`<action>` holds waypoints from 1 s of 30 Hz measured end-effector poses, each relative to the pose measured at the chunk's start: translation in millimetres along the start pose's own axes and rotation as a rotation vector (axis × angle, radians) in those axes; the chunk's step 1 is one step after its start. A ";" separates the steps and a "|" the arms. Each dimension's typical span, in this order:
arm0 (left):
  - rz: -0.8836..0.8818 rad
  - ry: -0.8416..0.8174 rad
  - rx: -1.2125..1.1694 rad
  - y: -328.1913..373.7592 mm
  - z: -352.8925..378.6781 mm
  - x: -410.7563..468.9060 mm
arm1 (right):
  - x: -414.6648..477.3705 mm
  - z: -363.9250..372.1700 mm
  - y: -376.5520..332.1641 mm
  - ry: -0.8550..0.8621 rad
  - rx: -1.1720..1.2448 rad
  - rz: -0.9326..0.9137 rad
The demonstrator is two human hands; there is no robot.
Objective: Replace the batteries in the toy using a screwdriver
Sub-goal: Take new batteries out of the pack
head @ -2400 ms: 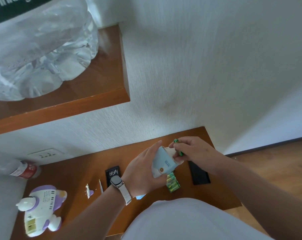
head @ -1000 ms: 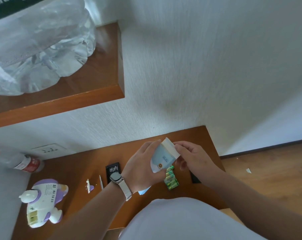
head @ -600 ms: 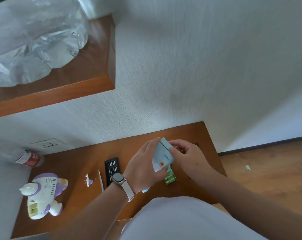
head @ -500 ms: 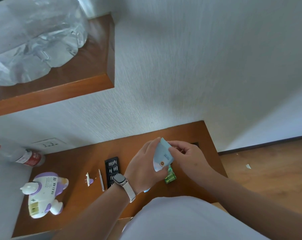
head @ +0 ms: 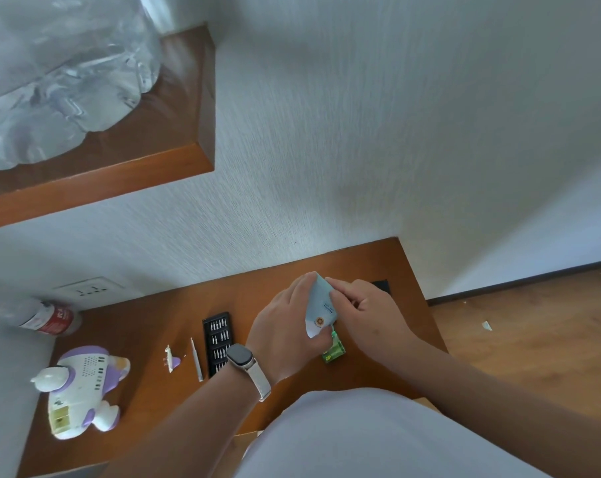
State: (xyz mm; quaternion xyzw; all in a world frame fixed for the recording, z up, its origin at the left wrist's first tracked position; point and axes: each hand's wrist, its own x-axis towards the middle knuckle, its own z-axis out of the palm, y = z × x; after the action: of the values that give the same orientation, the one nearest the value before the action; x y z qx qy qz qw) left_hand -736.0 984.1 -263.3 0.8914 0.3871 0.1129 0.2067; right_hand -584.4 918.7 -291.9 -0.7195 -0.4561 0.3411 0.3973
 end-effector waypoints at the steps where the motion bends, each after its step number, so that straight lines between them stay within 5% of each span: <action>1: -0.004 0.006 0.002 -0.8 -0.6 0.7 | 0.8 -0.9 0.5 -0.034 -0.012 -0.006; 7: -0.031 0.061 -0.010 -4.9 -0.4 1.8 | 1.9 2.2 2.2 -0.221 -0.044 -0.014; 14: -0.062 0.095 -0.115 -17.1 -0.7 1.2 | 8.2 4.1 -3.9 -0.225 0.113 -0.013; 30: -0.414 -0.256 -0.728 -82.8 -23.1 -30.9 | 18.8 41.4 -24.5 -0.063 0.412 0.198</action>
State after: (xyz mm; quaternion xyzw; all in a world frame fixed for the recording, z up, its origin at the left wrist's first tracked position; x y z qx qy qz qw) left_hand -818.5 1018.7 -281.8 0.6707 0.4639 0.0867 0.5722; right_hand -622.6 953.5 -291.4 -0.6532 -0.3163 0.4869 0.4860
